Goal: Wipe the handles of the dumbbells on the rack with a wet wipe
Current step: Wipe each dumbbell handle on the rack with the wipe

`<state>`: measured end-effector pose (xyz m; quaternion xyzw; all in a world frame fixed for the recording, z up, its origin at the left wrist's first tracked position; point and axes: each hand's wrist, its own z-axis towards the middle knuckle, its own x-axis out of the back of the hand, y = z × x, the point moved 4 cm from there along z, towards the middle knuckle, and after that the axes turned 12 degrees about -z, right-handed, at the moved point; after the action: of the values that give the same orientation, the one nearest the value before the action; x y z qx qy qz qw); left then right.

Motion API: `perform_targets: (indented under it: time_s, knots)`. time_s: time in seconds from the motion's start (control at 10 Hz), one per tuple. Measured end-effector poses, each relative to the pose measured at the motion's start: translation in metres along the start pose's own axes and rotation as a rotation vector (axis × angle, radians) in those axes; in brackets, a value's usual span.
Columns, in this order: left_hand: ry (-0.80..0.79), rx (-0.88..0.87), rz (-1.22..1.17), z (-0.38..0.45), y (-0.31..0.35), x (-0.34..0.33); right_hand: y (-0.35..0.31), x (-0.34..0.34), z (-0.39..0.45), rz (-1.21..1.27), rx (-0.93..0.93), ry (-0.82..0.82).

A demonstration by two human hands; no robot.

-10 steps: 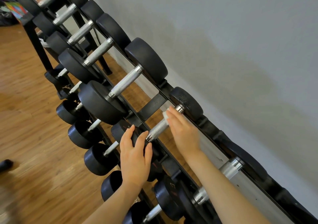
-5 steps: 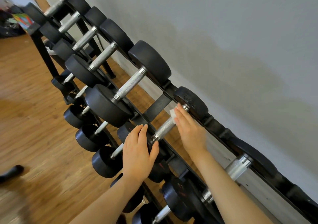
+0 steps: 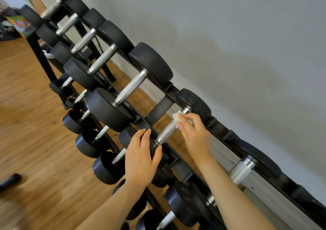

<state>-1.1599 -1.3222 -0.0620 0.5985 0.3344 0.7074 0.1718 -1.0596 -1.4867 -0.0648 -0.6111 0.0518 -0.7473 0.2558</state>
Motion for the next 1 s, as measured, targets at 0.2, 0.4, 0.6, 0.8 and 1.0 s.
perform_targets:
  time_s: [0.2,0.4,0.6,0.8,1.0]
  knots:
    - [0.022,0.009,-0.022,-0.001,-0.003,-0.003,-0.007,0.001,-0.005,-0.009,0.107,0.299]
    - [0.044,0.005,-0.028,-0.001,-0.004,-0.004,-0.009,0.000,-0.007,-0.031,0.001,0.324]
    - [0.087,0.021,-0.068,-0.002,-0.003,-0.007,-0.020,0.006,-0.010,-0.056,-0.212,0.350]
    - [0.082,0.014,-0.084,-0.003,-0.003,-0.008,-0.036,-0.008,-0.016,-0.041,-0.398,0.411]
    - [0.074,-0.011,-0.090,-0.002,-0.006,-0.009,-0.042,-0.016,-0.010,0.002,-0.458,0.565]
